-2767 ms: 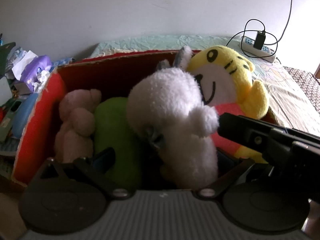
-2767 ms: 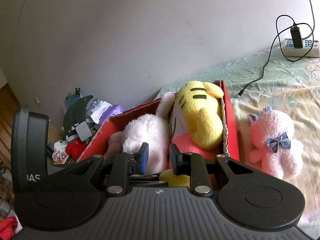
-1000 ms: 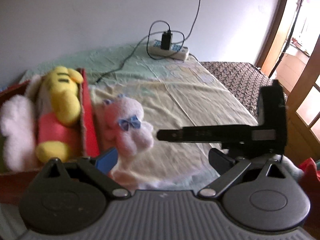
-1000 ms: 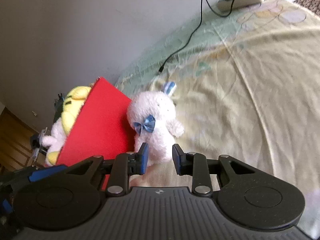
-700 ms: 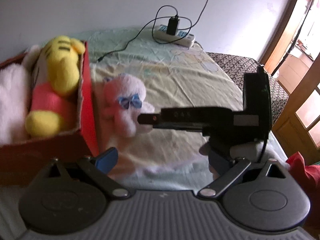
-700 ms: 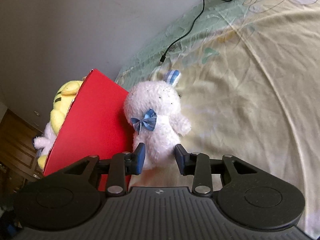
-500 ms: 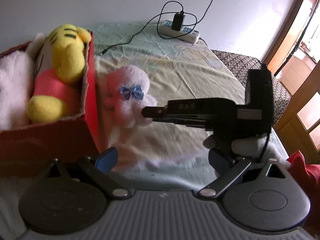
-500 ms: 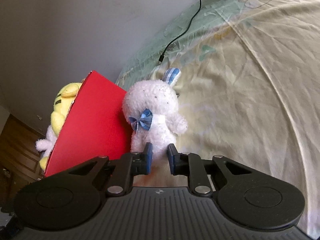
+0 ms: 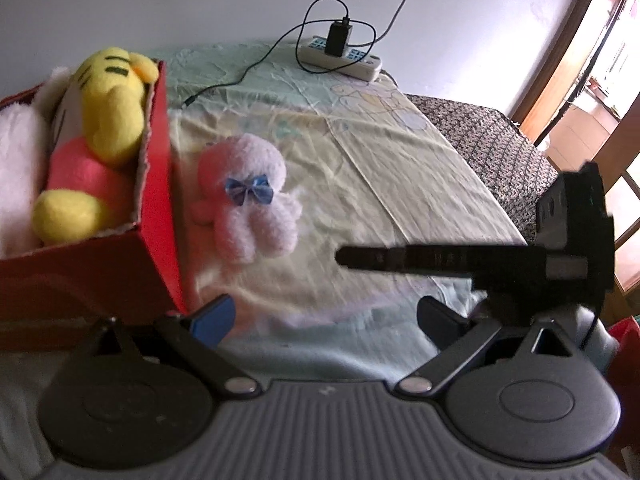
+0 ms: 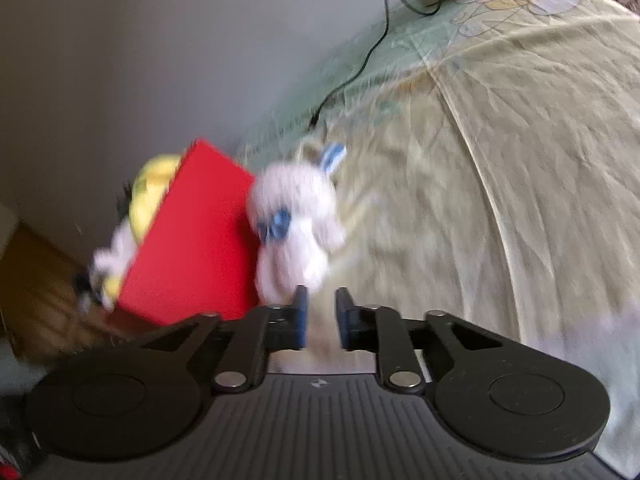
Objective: Organize objects
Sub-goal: 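Grasp the pink bunny plush's head with the right gripper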
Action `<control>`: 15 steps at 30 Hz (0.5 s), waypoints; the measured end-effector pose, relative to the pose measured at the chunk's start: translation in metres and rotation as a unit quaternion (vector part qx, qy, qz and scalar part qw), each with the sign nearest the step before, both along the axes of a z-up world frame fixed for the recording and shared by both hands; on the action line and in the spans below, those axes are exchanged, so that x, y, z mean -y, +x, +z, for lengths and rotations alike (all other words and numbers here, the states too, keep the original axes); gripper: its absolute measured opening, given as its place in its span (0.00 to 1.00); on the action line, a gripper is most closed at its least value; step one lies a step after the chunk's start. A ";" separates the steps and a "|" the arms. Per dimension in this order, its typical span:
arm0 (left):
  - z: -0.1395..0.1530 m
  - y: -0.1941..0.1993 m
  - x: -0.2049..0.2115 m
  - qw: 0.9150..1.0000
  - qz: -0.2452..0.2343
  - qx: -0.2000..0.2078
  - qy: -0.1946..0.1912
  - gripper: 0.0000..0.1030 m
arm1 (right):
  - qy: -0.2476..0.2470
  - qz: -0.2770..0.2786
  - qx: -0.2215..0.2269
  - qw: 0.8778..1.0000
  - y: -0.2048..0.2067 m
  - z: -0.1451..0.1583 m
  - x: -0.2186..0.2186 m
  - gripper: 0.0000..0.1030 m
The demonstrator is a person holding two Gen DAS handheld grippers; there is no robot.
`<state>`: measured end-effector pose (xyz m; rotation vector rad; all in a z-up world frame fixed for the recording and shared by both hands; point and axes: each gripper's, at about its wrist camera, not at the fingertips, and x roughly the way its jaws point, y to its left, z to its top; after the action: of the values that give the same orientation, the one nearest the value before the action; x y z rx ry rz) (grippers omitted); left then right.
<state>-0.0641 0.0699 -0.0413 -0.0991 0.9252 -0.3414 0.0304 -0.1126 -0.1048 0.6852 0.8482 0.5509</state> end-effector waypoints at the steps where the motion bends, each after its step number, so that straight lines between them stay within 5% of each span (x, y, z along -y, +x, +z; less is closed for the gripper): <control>1: 0.000 0.000 0.000 1.000 0.001 0.001 0.001 0.95 | 0.012 -0.003 0.000 1.000 0.006 -0.001 -0.001 0.29; 9: -0.012 0.008 -0.004 1.000 0.016 -0.014 0.004 0.96 | 0.003 0.027 -0.007 1.000 0.043 -0.016 -0.039 0.43; 15: -0.021 0.011 -0.016 0.999 0.037 -0.034 -0.010 0.96 | 0.024 0.036 -0.026 0.999 0.051 -0.025 -0.041 0.28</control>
<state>-0.0536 0.0863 -0.0623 -0.1639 0.9824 -0.2799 0.0817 -0.0713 -0.1301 0.7172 0.9133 0.6216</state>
